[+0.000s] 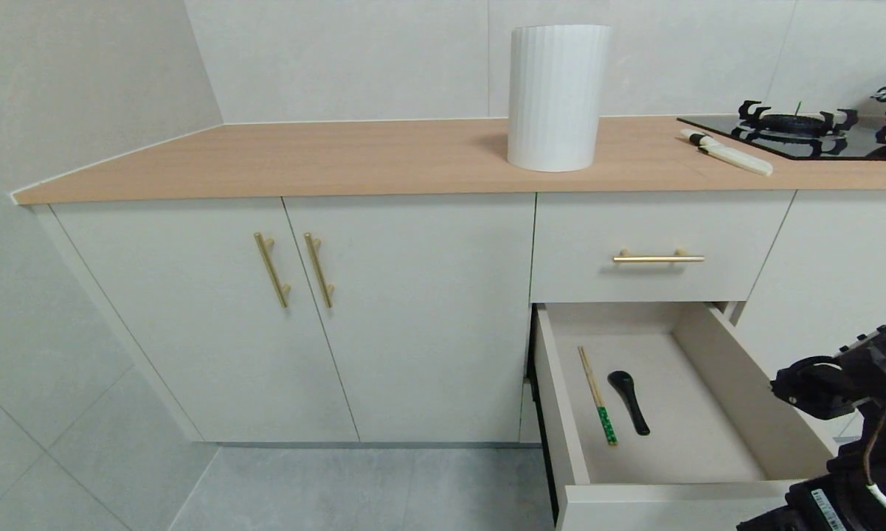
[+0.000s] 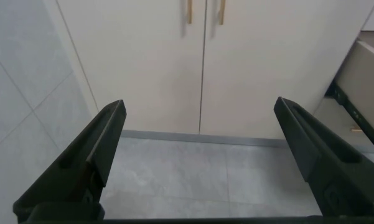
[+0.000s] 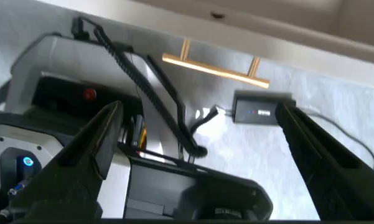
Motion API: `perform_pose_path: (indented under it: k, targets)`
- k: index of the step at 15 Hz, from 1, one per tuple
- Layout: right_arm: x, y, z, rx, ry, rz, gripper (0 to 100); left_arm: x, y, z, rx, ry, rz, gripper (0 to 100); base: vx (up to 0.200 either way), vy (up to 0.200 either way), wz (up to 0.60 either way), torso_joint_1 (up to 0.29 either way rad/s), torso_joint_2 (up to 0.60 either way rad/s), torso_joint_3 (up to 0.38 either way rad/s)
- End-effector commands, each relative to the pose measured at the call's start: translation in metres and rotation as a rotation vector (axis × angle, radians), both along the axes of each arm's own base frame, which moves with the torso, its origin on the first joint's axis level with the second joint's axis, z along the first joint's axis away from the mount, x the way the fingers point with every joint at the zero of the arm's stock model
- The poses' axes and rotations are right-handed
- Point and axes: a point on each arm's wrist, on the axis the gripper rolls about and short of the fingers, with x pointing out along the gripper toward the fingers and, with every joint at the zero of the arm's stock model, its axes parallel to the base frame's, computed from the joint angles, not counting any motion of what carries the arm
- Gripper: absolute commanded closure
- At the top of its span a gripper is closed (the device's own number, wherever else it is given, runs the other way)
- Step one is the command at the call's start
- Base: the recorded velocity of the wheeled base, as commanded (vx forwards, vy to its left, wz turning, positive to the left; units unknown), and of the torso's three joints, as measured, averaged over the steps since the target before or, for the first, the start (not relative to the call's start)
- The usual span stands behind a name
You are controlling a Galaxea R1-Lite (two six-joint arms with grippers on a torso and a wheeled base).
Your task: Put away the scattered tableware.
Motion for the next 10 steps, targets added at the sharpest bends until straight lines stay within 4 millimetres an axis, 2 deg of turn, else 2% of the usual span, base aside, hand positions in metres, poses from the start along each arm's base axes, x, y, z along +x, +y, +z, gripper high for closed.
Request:
perform_pose_path:
  k: [1,7,10]
  targets:
    - [0.011,0.006,-0.016,-0.039,0.097,-0.011,0,0.0,0.0,0.0,-0.001,0.0,0.001,0,0.0,0.0,0.0,0.0,0.0,0.0]
    - [0.043,0.017,-0.052,-0.093,0.255,-0.114,0,0.0,0.0,0.0,-0.001,0.0,0.001,0,0.0,0.0,0.0,0.0,0.0,0.0]
    - [0.05,0.015,-0.055,-0.082,0.207,-0.141,0,0.0,0.0,0.0,-0.001,0.0,0.001,0,0.0,0.0,0.0,0.0,0.0,0.0]
